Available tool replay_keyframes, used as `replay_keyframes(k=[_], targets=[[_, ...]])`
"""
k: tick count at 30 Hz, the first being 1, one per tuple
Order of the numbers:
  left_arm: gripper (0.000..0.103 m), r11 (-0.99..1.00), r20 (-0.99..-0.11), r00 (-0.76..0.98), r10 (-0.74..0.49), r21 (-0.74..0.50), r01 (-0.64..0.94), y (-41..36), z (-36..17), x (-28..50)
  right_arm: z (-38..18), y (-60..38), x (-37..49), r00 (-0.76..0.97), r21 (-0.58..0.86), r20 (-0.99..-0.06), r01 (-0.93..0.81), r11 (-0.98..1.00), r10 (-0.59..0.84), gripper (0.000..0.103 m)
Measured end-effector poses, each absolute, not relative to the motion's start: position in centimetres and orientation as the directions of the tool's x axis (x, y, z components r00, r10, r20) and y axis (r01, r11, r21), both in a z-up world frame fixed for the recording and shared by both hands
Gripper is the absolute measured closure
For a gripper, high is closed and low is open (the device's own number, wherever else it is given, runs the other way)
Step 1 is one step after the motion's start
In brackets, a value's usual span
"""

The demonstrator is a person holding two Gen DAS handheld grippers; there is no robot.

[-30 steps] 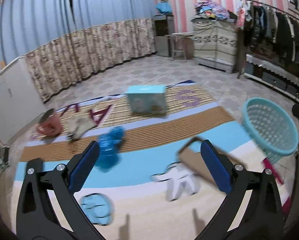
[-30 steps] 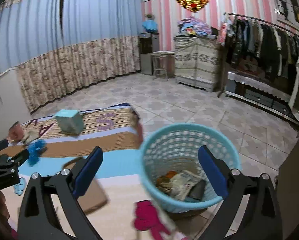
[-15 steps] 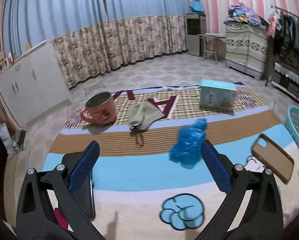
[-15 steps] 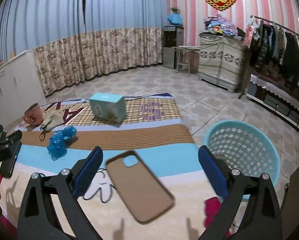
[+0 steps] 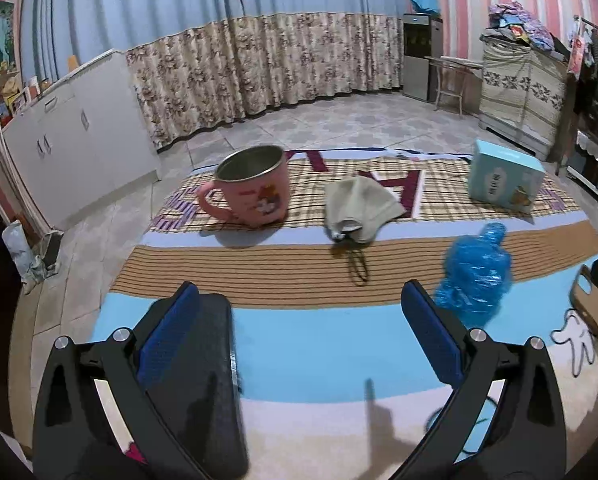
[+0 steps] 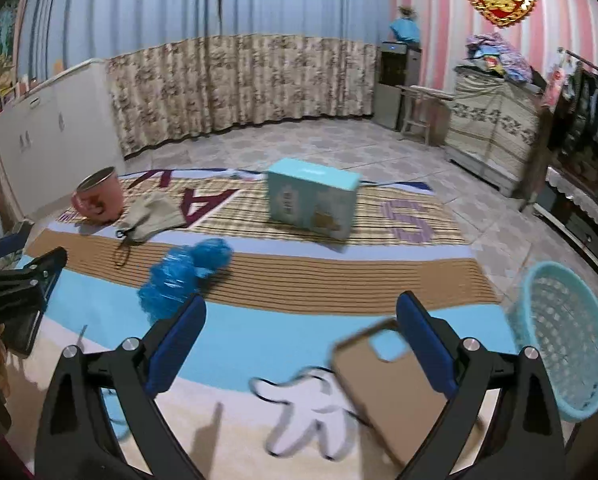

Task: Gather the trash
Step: 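Move both tools back over the bed toward the blue plastic bag, then close the right tool on the blue plastic bag and lift it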

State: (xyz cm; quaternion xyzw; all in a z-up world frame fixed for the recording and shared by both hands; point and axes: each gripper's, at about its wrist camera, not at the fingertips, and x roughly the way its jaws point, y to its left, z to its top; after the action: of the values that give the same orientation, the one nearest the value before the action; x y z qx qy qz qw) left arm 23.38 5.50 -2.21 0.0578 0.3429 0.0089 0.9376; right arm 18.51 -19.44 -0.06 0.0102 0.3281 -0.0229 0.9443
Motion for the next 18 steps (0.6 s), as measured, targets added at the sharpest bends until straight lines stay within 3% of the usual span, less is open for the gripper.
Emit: replay_keyframes(k=[15, 18], targets=[[0.006, 0.99, -0.664, 0.734, 0.144, 0.097, -0.106, 11.2, -3.7, 24.8, -4.0, -11.3, 25.3, 0.714, 0.002, -0.699, -0.061, 0.998, 0.045, 0.01], [0.006, 0.99, -0.67, 0.728, 0.144, 0.094, -0.11, 11.3, -4.0, 24.9, -4.6, -10.9, 25.9, 0.7, 0.006, -0.712, -0.079, 0.997, 0.059, 0.027]])
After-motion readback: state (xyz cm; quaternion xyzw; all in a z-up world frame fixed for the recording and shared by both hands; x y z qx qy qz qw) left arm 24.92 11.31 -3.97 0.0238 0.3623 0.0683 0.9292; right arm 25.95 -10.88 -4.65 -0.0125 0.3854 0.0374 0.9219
